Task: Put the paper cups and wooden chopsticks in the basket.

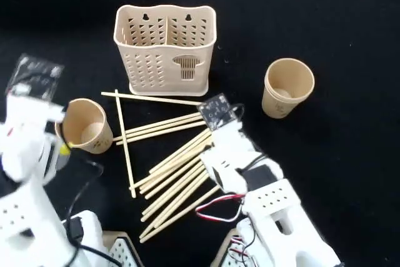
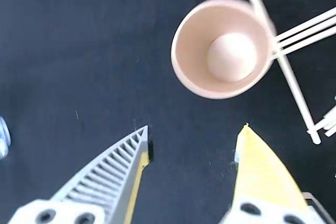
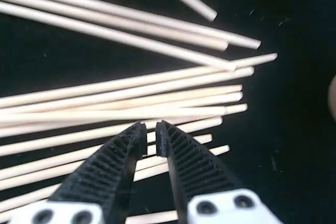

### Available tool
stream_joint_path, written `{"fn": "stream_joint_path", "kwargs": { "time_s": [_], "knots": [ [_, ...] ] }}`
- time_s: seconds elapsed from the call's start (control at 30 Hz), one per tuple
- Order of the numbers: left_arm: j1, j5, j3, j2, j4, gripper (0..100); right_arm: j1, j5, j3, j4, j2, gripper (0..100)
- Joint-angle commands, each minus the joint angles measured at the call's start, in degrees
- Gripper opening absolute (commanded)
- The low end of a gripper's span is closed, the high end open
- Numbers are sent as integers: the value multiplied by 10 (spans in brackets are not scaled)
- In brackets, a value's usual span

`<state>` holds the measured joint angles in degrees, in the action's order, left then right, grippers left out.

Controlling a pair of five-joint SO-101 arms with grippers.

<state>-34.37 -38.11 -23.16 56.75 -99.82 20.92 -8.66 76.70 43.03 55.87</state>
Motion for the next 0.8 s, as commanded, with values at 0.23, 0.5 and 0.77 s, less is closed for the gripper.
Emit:
{"fn": "stream_joint_path", "kwargs": {
  "time_s": [0.23,0.5,0.77],
  "knots": [
    [-219,-19,-415,165,164,271,67,-1,-245,95,-14,57],
    [-255,-16,-599,266,273,271,160,4,-463,141,-236,57],
    [-258,84,-694,349,305,271,235,4,-607,138,-436,201]
  ]
}}
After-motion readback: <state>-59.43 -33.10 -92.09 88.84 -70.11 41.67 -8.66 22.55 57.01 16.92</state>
